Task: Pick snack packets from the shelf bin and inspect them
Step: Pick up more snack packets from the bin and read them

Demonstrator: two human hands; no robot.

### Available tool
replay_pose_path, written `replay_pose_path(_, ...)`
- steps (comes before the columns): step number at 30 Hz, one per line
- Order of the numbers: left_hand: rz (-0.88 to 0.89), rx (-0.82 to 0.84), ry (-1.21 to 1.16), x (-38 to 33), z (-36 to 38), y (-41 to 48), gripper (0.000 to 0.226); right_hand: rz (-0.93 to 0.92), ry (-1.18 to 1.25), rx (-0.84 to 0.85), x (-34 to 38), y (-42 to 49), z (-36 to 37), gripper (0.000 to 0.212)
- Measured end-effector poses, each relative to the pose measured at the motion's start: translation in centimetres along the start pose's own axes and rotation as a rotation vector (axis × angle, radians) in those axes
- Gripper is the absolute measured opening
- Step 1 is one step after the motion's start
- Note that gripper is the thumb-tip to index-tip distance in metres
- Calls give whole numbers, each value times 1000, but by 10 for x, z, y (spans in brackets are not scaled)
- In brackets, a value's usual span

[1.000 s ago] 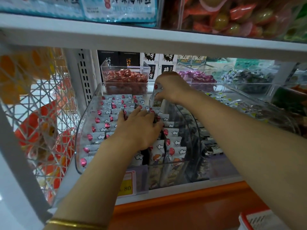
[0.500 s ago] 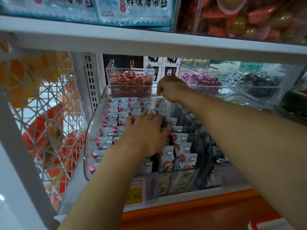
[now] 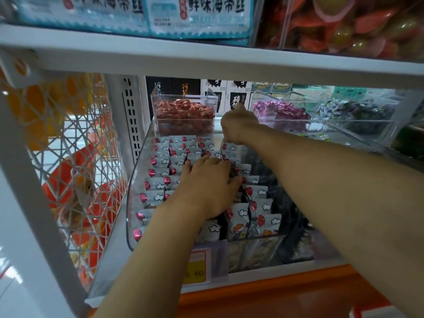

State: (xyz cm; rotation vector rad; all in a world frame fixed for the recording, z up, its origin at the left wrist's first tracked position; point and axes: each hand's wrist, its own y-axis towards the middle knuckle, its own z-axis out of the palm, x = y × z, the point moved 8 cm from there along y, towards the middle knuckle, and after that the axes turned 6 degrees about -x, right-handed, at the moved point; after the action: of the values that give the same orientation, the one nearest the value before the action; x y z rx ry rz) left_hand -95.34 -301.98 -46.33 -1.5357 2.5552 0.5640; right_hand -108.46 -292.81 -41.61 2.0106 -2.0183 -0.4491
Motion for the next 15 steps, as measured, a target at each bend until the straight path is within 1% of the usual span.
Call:
replay_pose_path(2, 2, -15, -11, 0, -4, 0, 40, -12, 2, -50, -4, 0, -15, 24)
replay_pose_path(4, 9, -74, -50, -1, -12, -1, 30, 16, 87, -138, -13, -7, -36, 20)
replay_pose_path(6, 1, -176, -141, -2, -25, -4, 21, 45, 145, -288, -24, -23, -60, 17)
replay_pose_path(8, -13, -278, -224, 0, -36, -7, 17, 79, 222, -416, -35, -49, -77, 17)
replay_pose_path(10, -54, -363, -290, 5, -45, -10, 24, 99, 393, -525, -43, -80, -93, 14)
replay_pose_path(12, -89, -423, -387, 10, -52, -15, 37, 122, 599, -565, -49, -112, -101, 9)
replay_pose_path(14, -139, -405, -530, 15, -52, -20, 48, 183, 874, -557, -51, -142, -100, 16)
replay_pose_path(15, -171, -372, -648, 18, -48, -22, 49, 222, 974, -536, -50, -154, -98, 18)
